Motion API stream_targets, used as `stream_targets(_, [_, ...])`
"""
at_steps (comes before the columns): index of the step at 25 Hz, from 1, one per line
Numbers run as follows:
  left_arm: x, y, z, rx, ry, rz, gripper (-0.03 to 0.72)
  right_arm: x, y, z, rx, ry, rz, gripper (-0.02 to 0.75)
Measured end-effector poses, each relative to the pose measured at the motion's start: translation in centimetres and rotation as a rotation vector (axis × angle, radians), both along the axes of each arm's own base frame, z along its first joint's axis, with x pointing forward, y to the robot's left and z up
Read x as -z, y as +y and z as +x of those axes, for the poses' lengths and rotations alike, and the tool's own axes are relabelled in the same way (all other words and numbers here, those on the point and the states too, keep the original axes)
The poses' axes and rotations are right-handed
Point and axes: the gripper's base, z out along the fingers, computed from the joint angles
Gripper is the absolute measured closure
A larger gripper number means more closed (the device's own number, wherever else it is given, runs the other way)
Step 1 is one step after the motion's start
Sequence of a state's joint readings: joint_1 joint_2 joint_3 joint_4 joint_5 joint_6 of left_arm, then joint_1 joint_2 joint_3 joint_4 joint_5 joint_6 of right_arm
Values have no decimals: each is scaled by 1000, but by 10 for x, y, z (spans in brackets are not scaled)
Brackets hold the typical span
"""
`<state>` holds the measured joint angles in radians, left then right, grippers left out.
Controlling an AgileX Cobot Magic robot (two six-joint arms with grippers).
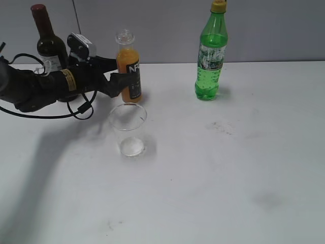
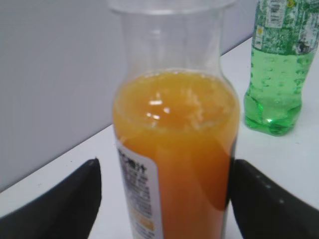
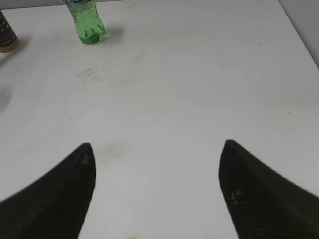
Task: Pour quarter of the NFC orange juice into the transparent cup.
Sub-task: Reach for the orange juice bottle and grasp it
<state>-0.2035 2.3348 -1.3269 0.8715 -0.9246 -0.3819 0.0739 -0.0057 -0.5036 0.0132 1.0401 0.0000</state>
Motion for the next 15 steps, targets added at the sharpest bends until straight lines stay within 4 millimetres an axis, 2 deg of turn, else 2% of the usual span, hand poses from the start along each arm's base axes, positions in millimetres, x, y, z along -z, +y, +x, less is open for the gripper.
stream_targets(7, [15, -5, 3, 6, 19, 5, 67, 0, 0, 0, 0, 0, 0, 147])
stream_targets(15, [17, -5, 4, -18, 37, 18, 96, 0, 0, 0, 0, 0, 0, 147])
